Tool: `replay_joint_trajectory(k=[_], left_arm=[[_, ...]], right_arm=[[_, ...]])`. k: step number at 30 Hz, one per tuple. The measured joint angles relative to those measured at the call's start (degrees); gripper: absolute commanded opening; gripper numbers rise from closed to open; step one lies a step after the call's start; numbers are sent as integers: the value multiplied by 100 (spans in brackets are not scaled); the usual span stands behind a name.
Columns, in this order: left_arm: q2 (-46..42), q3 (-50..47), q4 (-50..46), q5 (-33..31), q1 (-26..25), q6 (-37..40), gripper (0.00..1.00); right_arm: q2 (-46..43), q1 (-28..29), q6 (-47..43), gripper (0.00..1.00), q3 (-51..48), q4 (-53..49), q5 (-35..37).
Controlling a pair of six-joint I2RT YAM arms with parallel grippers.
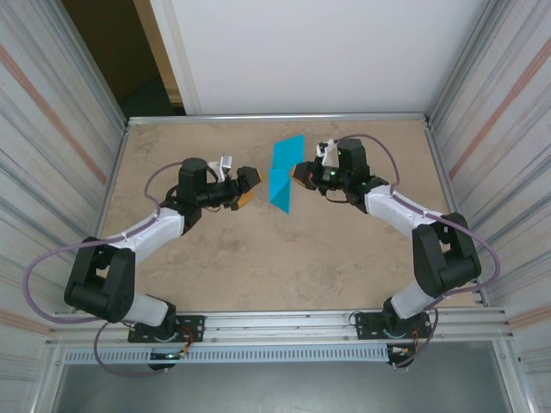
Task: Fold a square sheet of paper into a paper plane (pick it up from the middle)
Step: Turn over the paper at the center of the table.
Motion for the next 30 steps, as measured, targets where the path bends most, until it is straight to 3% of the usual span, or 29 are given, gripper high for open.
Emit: replay_joint_trajectory(k=[8,25,30], left_arm=[[46,129,393,343,-444,-122,89],[367,431,905,535,-468,-400,26],[514,535,844,546,-468,-385,14]], right_arm=[[-52,0,560,7,0,492,-483],[-212,-133,896,20,-138,603,-763],[-280,-210,881,30,-184,365,-761]])
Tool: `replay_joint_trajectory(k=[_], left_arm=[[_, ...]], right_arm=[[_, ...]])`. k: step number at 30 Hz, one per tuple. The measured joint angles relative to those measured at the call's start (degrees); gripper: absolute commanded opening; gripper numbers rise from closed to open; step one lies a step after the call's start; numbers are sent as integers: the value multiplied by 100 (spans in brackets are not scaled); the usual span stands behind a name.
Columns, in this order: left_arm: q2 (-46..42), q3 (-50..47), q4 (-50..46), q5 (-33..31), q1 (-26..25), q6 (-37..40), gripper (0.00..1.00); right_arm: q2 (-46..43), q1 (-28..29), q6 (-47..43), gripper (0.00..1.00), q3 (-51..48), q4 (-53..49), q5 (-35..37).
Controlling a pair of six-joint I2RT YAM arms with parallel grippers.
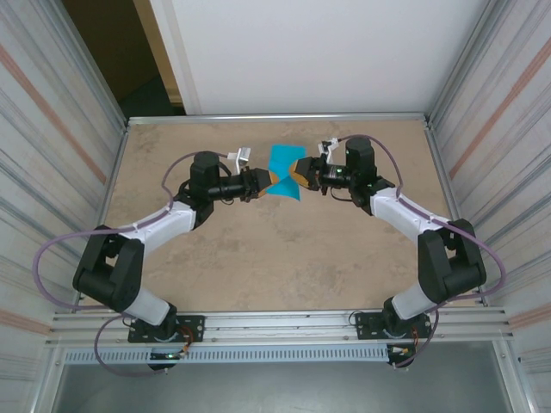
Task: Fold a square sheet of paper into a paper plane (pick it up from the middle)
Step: Turn over the paper at the center of the table.
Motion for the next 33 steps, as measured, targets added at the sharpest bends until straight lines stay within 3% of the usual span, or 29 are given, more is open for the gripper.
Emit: replay_joint_trajectory(k=[7,12,18,21,25,30,33], left_arm=[[85,13,-179,-4,24,57,9],[85,31,-654,-37,116,389,8],[66,529,-2621,-680,297,1633,8],[57,1239,-4159,-1637,254,2507,8],[103,2352,-5965,-3536,-133,3497,8],[675,3438,-7451,-5810,-791,4120,9],[1290,3790,-8098,-6865,-1123,4232,9]], right_arm=[[-188,-184,-372,49,-72,-614,122],[-411,-514,-721,56,-164,-1311,501],[-632,-750,-1318,60,-155,-2369,1322],[-708,-748,-1565,61,-155,-2846,1731],[-839,-748,-1781,61,-155,-3259,2197],[-1049,-748,-1919,60,-155,-3574,2680],[-1147,-748,-1958,60,-155,-3722,2933]])
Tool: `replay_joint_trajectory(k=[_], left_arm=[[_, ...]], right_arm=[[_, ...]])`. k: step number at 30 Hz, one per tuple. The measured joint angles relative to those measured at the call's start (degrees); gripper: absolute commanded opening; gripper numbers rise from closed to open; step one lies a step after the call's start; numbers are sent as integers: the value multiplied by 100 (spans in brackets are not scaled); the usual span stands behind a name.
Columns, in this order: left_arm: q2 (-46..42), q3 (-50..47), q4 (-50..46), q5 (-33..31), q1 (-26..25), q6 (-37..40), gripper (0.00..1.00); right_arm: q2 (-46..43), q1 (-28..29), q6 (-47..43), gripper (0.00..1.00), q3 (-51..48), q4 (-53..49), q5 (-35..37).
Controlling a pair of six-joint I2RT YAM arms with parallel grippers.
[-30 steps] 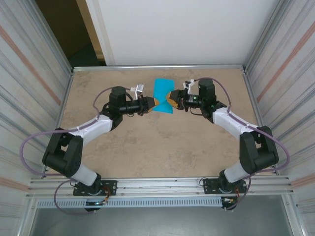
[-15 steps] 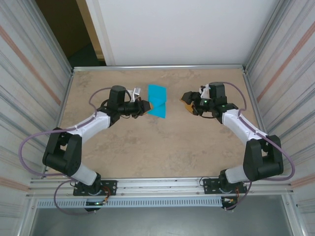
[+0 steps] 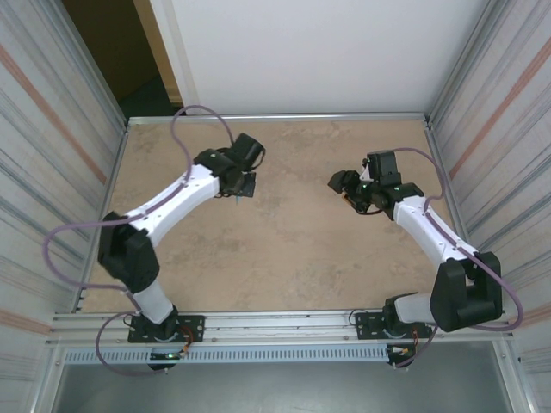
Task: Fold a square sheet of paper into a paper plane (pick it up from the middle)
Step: Turn over the paper at the center of the table.
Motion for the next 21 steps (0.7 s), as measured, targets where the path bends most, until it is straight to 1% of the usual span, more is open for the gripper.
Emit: replay_joint_trajectory(k=[2,4,6,8,10,13,14,16,17,19,21], left_arm=[[463,229,-354,-470,-177,15,9],[935,448,-590,-686,-345,7,9],[1305,608,-675,-619,-485,-42,13],[1534,656,-643,-330,-605,-120,19],[1665,656,-522,175,-695,-195,28],[1705,656,-203,964,-752,-319,44],[1703,656,-92,1200,-752,-367,47],[1703,627,225,1873,-706,-420,52],[1690,564,391,2188,-662,-468,54],[1587,229,901,3091,-457,-616,56],[1342,-389,1606,4046,-81,-922,62]], right_arm=[[-76,-2,-4,59,-2,-94,164],[-181,-11,-2,59,-4,-195,341],[-308,-55,-2,60,-28,-278,485],[-439,-166,0,60,-103,-319,581],[-579,-339,11,60,-229,-369,649],[-671,-501,13,61,-352,-485,732],[-671,-507,13,61,-363,-520,734],[-669,-505,11,61,-378,-575,726],[-664,-505,9,62,-376,-581,706],[-619,-494,-4,63,-376,-577,662],[-468,-437,-35,65,-367,-562,614]])
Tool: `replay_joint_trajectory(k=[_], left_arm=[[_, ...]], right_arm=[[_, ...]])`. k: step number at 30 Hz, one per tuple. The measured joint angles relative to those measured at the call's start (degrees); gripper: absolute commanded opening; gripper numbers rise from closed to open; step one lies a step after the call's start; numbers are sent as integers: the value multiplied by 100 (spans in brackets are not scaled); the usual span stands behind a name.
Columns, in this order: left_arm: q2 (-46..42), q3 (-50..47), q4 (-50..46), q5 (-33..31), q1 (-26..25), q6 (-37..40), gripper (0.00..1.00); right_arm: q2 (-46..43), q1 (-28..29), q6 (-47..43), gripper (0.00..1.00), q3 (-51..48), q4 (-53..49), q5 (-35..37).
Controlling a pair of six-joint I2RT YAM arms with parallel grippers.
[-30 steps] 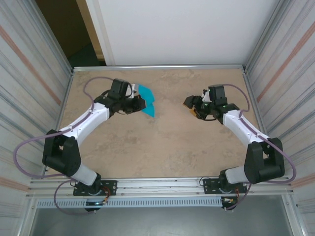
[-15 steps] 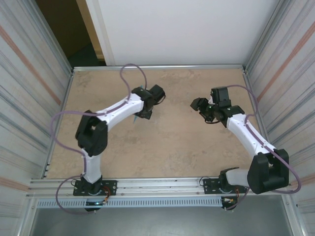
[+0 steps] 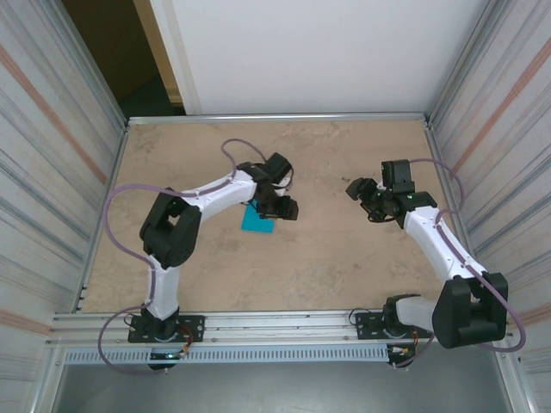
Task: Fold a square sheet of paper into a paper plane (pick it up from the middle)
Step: Turn over the paper at the center of the table, then move the paper to the center of the table.
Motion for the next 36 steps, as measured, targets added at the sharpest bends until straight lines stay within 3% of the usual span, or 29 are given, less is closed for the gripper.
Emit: replay_joint_trajectory(k=[3,6,10,17,26,36], left_arm=[[-448,-940,909,911,660,-479,70],[-905,-1539,1403,1281,1292,-756,81],[-1580,-2177,1751,1403,1915,-870,91],[-2367,-3182,1934,1370,2905,-866,99],[-2492,-3425,1993,1364,3005,-848,99],[-2455,-3425,2210,1569,2999,-916,97]], right_arm=[[404,339,-101,66,144,-26,-26],[938,916,-103,67,407,79,-33],[1775,1762,-52,66,850,334,-66],[3447,2949,103,63,2184,675,-208],[4444,3071,243,60,2693,824,-516],[4350,2736,72,57,2334,929,-774]])
